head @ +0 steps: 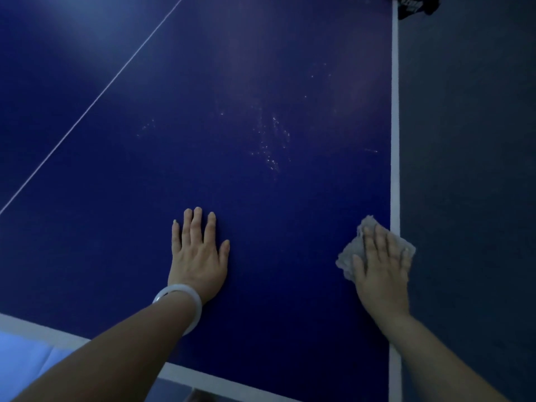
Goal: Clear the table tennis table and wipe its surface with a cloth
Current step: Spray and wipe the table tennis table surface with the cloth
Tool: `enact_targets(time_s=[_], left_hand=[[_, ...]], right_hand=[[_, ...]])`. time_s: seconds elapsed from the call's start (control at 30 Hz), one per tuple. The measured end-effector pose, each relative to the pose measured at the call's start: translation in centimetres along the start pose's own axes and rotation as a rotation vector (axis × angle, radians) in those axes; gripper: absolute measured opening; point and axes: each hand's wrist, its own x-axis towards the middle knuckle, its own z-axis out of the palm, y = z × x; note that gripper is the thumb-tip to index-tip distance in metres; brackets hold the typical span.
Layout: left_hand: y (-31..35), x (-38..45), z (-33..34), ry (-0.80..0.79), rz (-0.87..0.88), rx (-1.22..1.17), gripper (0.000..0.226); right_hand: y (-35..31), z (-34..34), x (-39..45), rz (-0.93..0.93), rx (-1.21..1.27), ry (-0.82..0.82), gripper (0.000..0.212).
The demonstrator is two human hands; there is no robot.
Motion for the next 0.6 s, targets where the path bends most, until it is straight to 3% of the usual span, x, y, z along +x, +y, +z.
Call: enact_targets(time_s=[0.07, 0.2, 0.27, 0.33, 0.43, 0.53, 0.6], left_hand=[[0.0, 0.0, 0.0, -0.003, 0.001, 0.009, 0.068], [0.0, 0.0, -0.1, -0.014, 0.009, 0.022, 0.068], [0.1, 0.0, -0.2, -0.020, 0.011, 0.019, 0.068], [0.1, -0.1, -0.3, -0.027, 0.009, 0.033, 0.068], [0.1, 0.0, -0.4, -0.044, 0.015, 0.044, 0.069], [0.0, 0.0, -0.5, -0.065, 0.027, 0.058, 0.072], [-0.1, 0.0, -0.5, -0.068, 0.034, 0.059, 0.073]], right_hand=[[-3.3, 0.6, -0.8, 0.037, 0.035, 0.024, 0.059], [-8.2, 2.5, -6.0, -0.389, -0.011, -0.002, 0.062], [-6.7, 2.8, -7.9, -0.554, -0.049, -0.061, 0.063], [-3.4, 2.4, -8.1, -0.578, -0.085, -0.063, 0.061], [-0.1, 1.2, -6.5, -0.237, -0.068, -0.046, 0.061], [-3.4, 1.3, -6.0, 0.171, -0.021, 0.029, 0.064], [-7.8, 2.2, -7.6, 0.222, 0.016, 0.063, 0.065]])
